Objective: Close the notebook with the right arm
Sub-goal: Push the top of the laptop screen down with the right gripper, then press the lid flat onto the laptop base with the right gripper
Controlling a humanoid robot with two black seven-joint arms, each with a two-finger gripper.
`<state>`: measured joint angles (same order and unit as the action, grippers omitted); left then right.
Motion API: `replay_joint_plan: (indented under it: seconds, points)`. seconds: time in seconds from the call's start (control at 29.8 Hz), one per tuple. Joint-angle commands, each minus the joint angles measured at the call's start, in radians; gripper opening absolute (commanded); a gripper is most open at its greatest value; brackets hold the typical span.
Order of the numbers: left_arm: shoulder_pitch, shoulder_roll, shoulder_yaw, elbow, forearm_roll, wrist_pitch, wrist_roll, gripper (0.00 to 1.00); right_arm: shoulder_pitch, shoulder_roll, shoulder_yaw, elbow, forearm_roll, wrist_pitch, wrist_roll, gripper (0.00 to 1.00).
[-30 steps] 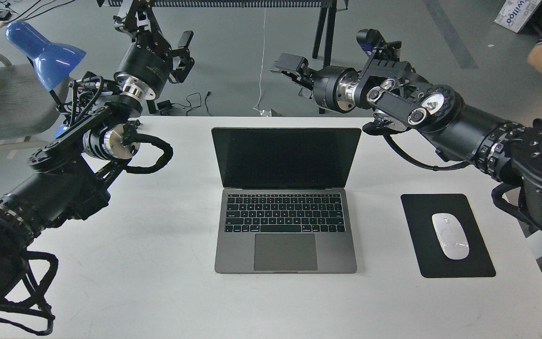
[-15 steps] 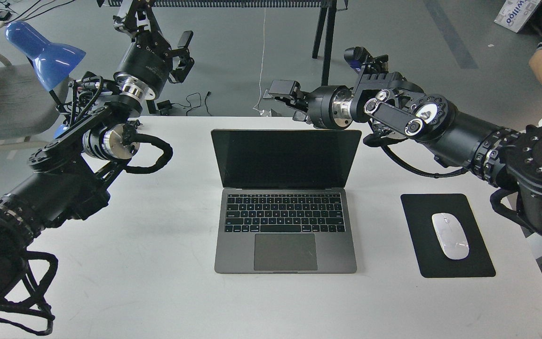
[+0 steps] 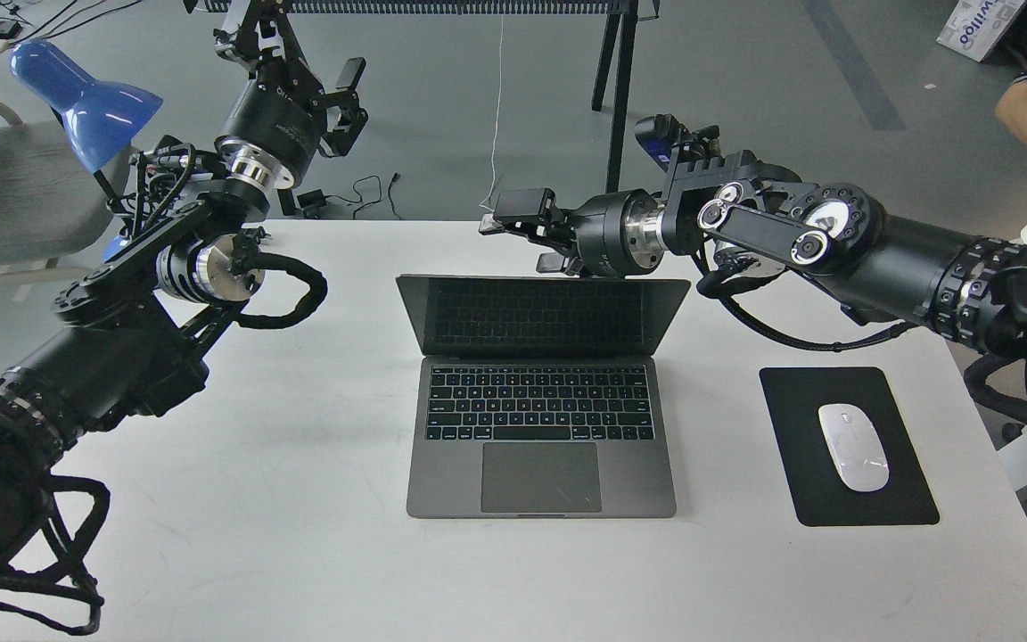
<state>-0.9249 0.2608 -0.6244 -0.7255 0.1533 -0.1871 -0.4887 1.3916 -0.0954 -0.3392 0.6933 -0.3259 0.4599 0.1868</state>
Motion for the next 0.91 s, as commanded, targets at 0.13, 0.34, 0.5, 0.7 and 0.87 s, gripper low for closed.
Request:
replay_joint_plan:
  seconds: [0.13, 0.34, 0.5, 0.7, 0.87]
  points:
    - [0.0, 0.0, 0.0, 0.0, 0.0, 0.0, 0.0, 1.0, 0.004, -0.026, 0.0, 0.12, -0.044, 0.002, -0.003, 1.0]
    - [0.0, 0.0, 0.0, 0.0, 0.0, 0.0, 0.0, 1.0, -0.006, -0.05, -0.004, 0.199, -0.137, 0.002, -0.004, 1.0]
    - [0.0, 0.0, 0.0, 0.0, 0.0, 0.0, 0.0, 1.0, -0.008, -0.052, -0.064, 0.268, -0.159, 0.002, -0.004, 1.0]
    - [0.0, 0.0, 0.0, 0.0, 0.0, 0.0, 0.0, 1.0, -0.014, -0.047, -0.118, 0.337, -0.182, 0.002, -0.004, 1.0]
    - [0.0, 0.0, 0.0, 0.0, 0.0, 0.0, 0.0, 1.0, -0.035, -0.044, -0.126, 0.351, -0.219, -0.001, -0.004, 1.0]
